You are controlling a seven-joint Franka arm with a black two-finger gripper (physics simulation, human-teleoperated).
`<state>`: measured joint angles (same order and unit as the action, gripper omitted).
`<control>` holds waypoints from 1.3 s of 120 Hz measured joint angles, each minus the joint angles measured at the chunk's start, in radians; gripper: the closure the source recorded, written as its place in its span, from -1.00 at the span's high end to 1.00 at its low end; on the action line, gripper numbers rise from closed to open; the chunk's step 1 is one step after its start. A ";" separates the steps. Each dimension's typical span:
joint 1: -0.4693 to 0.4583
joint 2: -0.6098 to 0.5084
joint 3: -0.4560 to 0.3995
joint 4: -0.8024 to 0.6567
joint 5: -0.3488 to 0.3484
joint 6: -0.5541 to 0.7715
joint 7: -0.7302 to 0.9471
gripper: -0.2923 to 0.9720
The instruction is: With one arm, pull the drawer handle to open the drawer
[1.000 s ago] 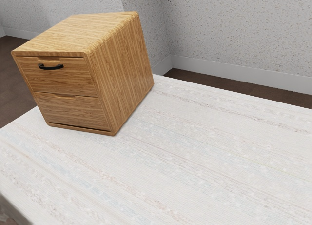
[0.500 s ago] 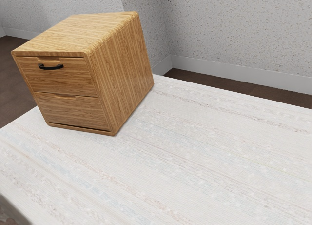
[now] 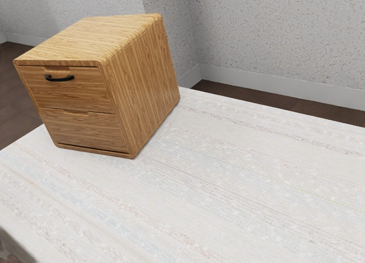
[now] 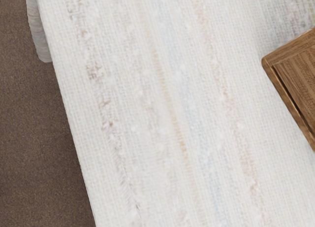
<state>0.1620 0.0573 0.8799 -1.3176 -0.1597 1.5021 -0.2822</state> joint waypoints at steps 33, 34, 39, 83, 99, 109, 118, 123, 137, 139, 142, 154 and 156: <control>-0.087 0.001 0.009 0.053 -0.111 0.122 -0.155 0.54; -0.087 0.001 0.012 0.054 -0.112 0.125 -0.158 0.54; -0.083 0.001 0.024 0.056 -0.118 0.144 -0.176 0.54; 0.001 0.125 0.042 0.070 -0.163 0.456 -0.285 0.54; 0.048 0.188 0.035 0.135 -0.213 0.527 -0.307 0.54; 0.066 0.202 0.030 0.150 -0.228 0.583 -0.310 0.54; 0.079 0.213 0.020 0.164 -0.240 0.632 -0.310 0.53; 0.081 0.217 0.015 0.172 -0.244 0.655 -0.310 0.53; 0.088 0.240 0.005 0.188 -0.250 0.721 -0.303 0.53; 0.089 0.247 0.004 0.188 -0.251 0.730 -0.302 0.53; 0.090 0.257 0.001 0.189 -0.252 0.743 -0.300 0.53; 0.123 0.297 -0.047 0.189 -0.254 0.788 -0.290 0.53; 0.129 0.300 -0.057 0.188 -0.254 0.793 -0.288 0.53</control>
<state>0.2909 0.3568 0.8227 -1.1292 -0.4135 2.2949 -0.5706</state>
